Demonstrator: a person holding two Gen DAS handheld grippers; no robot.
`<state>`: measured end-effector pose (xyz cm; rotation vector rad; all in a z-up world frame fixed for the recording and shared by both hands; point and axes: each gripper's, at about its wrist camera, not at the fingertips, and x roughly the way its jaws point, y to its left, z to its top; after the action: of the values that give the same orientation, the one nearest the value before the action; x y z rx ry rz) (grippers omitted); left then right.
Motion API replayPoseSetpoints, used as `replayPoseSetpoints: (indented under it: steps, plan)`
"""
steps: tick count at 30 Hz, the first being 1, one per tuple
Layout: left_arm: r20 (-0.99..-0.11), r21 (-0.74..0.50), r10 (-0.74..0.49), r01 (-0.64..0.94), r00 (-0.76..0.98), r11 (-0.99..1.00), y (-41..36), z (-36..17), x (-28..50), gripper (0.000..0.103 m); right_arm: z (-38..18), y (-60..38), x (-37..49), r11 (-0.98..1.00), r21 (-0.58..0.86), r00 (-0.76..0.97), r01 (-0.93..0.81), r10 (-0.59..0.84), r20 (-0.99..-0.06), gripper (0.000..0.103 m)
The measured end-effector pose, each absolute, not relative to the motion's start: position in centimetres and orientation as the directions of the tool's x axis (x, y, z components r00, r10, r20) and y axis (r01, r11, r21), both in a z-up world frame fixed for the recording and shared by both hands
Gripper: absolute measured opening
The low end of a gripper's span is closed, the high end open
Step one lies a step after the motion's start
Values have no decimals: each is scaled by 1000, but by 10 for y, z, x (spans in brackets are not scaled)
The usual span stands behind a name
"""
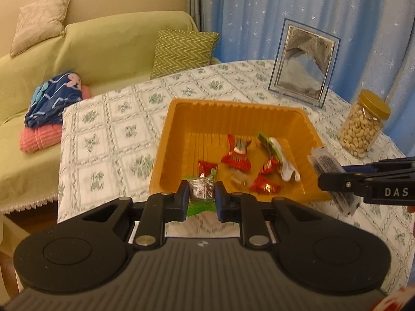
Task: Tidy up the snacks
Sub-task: 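Carry the yellow-green candy and the dark snack packet over the orange tray, then open the left tool to drop the candy while the right tool releases the packet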
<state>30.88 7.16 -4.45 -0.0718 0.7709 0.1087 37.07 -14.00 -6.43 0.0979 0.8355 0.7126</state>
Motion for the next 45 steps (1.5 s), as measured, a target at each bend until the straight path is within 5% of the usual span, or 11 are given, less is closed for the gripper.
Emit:
replayPoseSetpoints:
  steps: [25, 45]
  plan:
    - [-751, 64, 68, -30, 657, 998, 76, -82, 445, 19, -88, -105, 464, 806, 371, 488, -462, 580, -652, 37]
    - [-768, 17, 35, -34, 640, 999, 85, -85, 449, 28, -91, -106, 475, 806, 398, 476, -438, 584, -658, 38]
